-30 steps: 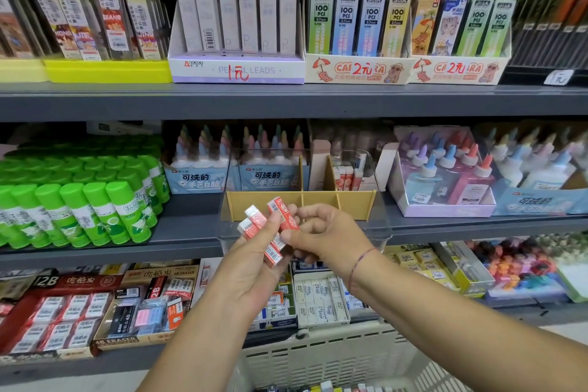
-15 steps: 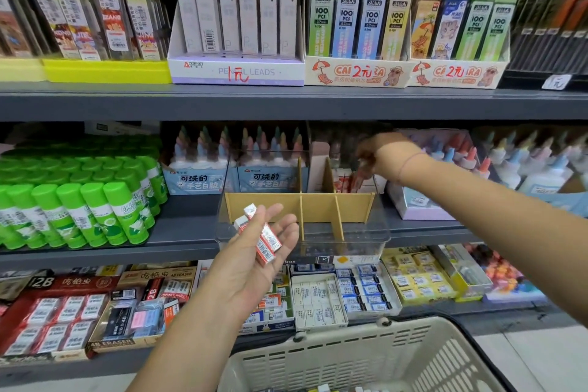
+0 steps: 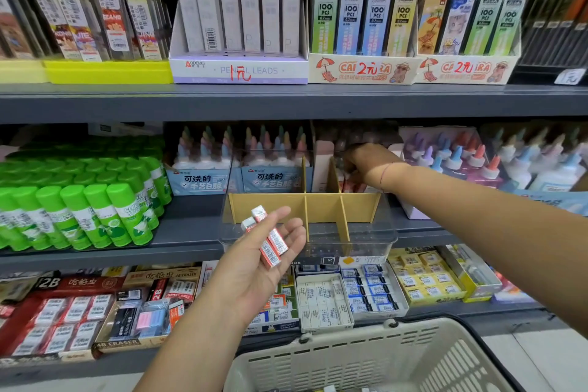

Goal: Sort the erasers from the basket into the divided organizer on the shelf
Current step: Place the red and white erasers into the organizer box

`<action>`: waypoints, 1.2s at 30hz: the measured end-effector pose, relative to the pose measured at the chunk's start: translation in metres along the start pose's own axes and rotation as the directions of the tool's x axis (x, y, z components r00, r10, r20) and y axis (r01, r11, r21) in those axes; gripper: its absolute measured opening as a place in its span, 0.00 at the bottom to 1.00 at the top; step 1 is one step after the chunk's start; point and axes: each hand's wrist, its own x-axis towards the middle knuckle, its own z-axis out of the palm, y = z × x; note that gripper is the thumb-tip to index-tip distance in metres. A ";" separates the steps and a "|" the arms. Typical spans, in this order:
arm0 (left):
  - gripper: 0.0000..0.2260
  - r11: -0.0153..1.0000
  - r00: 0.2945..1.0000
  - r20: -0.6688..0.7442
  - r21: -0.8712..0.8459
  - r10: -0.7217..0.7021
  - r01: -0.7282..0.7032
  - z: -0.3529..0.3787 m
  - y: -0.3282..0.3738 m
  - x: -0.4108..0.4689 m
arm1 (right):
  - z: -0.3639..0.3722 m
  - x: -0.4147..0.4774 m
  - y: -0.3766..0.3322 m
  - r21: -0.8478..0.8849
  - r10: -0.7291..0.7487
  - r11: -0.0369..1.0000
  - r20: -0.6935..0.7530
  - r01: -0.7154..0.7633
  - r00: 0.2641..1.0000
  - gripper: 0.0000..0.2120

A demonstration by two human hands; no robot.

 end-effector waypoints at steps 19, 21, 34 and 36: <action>0.16 0.935 0.985 0.167 0.355 -0.048 -0.015 0.008 -0.008 -0.014 | -0.047 -0.081 -0.068 0.836 -0.459 0.535 0.162 0.126 0.874 0.12; 0.15 0.921 0.985 0.168 0.390 -0.040 -0.029 0.008 -0.008 -0.014 | -0.042 -0.082 -0.065 0.882 -0.464 0.461 0.144 0.100 0.874 0.10; 0.18 0.840 0.996 0.087 0.542 -0.012 -0.037 0.004 -0.009 -0.011 | -0.085 -0.076 0.005 0.747 0.119 0.657 0.032 -0.103 0.992 0.07; 0.18 0.817 0.998 0.055 0.574 0.017 -0.045 0.001 -0.009 -0.008 | -0.077 -0.064 0.018 0.492 0.174 0.848 0.091 -0.196 0.980 0.05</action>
